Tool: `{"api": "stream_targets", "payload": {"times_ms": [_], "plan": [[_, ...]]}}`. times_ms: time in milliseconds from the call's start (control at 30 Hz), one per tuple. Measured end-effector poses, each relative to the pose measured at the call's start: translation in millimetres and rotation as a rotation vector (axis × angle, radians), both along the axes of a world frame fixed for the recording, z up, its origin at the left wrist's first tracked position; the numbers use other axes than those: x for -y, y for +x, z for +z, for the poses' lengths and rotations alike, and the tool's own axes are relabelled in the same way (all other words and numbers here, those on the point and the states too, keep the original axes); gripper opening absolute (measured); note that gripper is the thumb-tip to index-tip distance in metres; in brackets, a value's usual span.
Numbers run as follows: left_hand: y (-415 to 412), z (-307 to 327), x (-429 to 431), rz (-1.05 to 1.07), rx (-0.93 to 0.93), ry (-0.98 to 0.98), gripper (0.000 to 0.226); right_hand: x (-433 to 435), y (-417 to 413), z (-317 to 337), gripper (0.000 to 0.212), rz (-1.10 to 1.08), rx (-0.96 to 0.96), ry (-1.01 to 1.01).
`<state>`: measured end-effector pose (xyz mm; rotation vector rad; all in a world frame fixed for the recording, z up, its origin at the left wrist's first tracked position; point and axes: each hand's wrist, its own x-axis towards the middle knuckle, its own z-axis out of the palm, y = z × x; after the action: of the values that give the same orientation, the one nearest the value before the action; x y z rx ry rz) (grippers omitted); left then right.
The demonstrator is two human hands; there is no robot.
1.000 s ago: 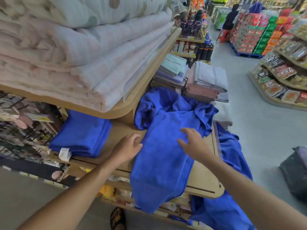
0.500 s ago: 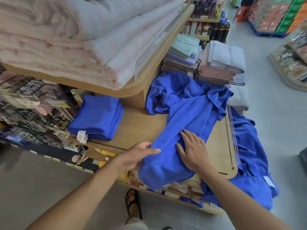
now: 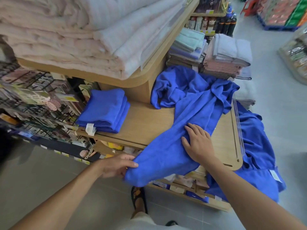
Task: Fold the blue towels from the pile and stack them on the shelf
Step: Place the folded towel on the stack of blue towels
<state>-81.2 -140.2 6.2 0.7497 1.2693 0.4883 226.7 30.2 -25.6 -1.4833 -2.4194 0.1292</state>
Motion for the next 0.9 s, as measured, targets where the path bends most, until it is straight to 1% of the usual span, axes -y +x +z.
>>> {"api": "stream_targets", "payload": {"times_ms": [67, 133, 167, 200, 300, 333, 367, 400, 467, 500, 533, 567, 600, 633, 667, 700, 733, 767, 800, 833, 867, 900], "plan": [[11, 2, -1, 0.15, 0.193, -0.044, 0.042, -1, 0, 3, 0.066, 0.023, 0.03, -0.052], [30, 6, -11, 0.343, 0.37, -0.068, 0.036, -6, 0, 14, 0.07, 0.072, 0.066, -0.191], [42, 11, -18, 0.448, 0.439, -0.092, 0.035, -7, 0, 24, 0.07, 0.097, 0.04, -0.285], [53, 14, -27, 0.551, 0.501, -0.113, 0.033, -5, 0, 36, 0.068, 0.128, -0.05, -0.373], [83, 25, -52, 0.773, 0.659, -0.129, 0.028, 19, 3, 66, 0.054, 0.293, -0.571, -0.575], [91, 29, -58, 0.811, 0.693, -0.127, 0.027, 32, 3, 72, 0.052, 0.35, -0.673, -0.639], [98, 32, -64, 0.835, 0.714, -0.12, 0.025, 43, 2, 75, 0.052, 0.385, -0.702, -0.676], [104, 33, -68, 0.847, 0.724, -0.109, 0.025, 52, 1, 74, 0.052, 0.398, -0.687, -0.654], [114, 36, -74, 0.861, 0.759, -0.104, 0.027, 58, -1, 67, 0.039, 0.337, -0.665, -0.527], [118, 37, -75, 0.864, 0.784, -0.107, 0.027, 57, -1, 63, 0.029, 0.271, -0.72, -0.489], [119, 37, -74, 0.861, 0.804, -0.107, 0.026, 54, -1, 60, 0.02, 0.186, -0.834, -0.505], [119, 36, -73, 0.835, 0.799, -0.106, 0.024, 51, 0, 57, 0.015, 0.079, -0.991, -0.575], [117, 37, -72, 0.778, 0.743, -0.099, 0.022, 46, 4, 54, 0.012, -0.033, -1.182, -0.685], [114, 37, -71, 0.703, 0.611, -0.07, 0.023, 40, 8, 51, 0.006, -0.139, -1.38, -0.812], [109, 35, -72, 0.625, 0.392, -0.004, 0.028, 34, 13, 50, 0.008, -0.242, -1.559, -0.942], [104, 33, -75, 0.565, 0.127, 0.09, 0.035, 29, 20, 46, 0.022, -0.338, -1.679, -1.041], [99, 30, -79, 0.528, -0.127, 0.207, 0.04, 25, 28, 42, 0.035, -0.401, -1.727, -1.103], [96, 27, -87, 0.497, -0.346, 0.33, 0.042, 22, 34, 40, 0.045, -0.441, -1.73, -1.127], [91, 24, -96, 0.458, -0.532, 0.436, 0.041, 19, 40, 37, 0.049, -0.465, -1.711, -1.133], [87, 20, -107, 0.414, -0.671, 0.502, 0.036, 17, 43, 34, 0.05, -0.488, -1.694, -1.12], [84, 17, -120, 0.364, -0.759, 0.527, 0.03, 16, 43, 32, 0.048, -0.506, -1.685, -1.106], [84, 15, -133, 0.303, -0.809, 0.521, 0.025, 15, 41, 34, 0.045, -0.519, -1.687, -1.082]]}}
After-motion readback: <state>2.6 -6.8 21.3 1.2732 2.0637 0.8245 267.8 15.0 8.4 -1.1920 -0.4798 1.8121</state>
